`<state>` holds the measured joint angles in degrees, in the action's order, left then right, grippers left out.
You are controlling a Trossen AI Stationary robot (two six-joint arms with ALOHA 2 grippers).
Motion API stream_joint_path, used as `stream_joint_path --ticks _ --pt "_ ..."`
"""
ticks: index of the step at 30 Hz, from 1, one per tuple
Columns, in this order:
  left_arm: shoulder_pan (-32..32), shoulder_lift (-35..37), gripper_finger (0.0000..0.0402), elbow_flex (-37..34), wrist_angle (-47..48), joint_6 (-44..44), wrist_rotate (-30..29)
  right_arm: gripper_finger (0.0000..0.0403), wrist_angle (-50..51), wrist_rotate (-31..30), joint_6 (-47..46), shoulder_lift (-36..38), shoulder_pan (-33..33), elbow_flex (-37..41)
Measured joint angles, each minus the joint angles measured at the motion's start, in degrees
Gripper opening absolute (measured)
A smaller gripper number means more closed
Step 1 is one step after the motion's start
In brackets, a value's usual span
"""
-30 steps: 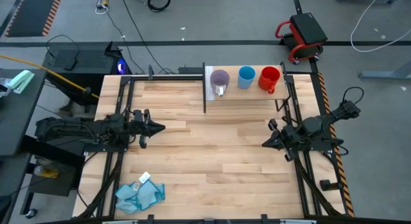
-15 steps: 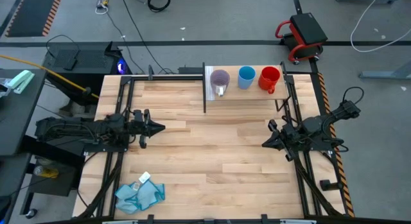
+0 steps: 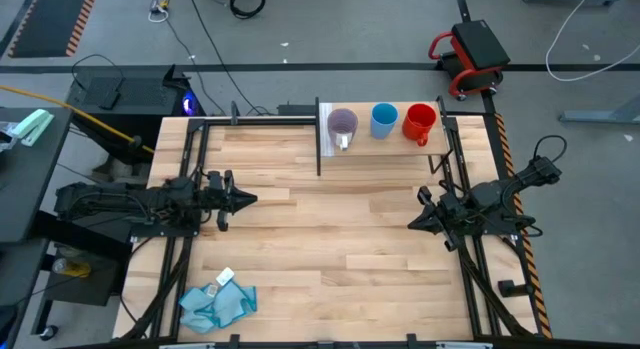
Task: Stack small to large cups/mugs on shelf
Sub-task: Return to Home Position
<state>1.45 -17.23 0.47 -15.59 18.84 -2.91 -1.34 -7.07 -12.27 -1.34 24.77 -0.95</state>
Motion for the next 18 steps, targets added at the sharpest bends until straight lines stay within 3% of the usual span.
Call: stream_joint_path --ticks 18 --pt "0.0 0.0 0.0034 0.0 0.0 0.0 0.0 0.0013 0.0 0.0 0.0 0.0 0.0 0.0"
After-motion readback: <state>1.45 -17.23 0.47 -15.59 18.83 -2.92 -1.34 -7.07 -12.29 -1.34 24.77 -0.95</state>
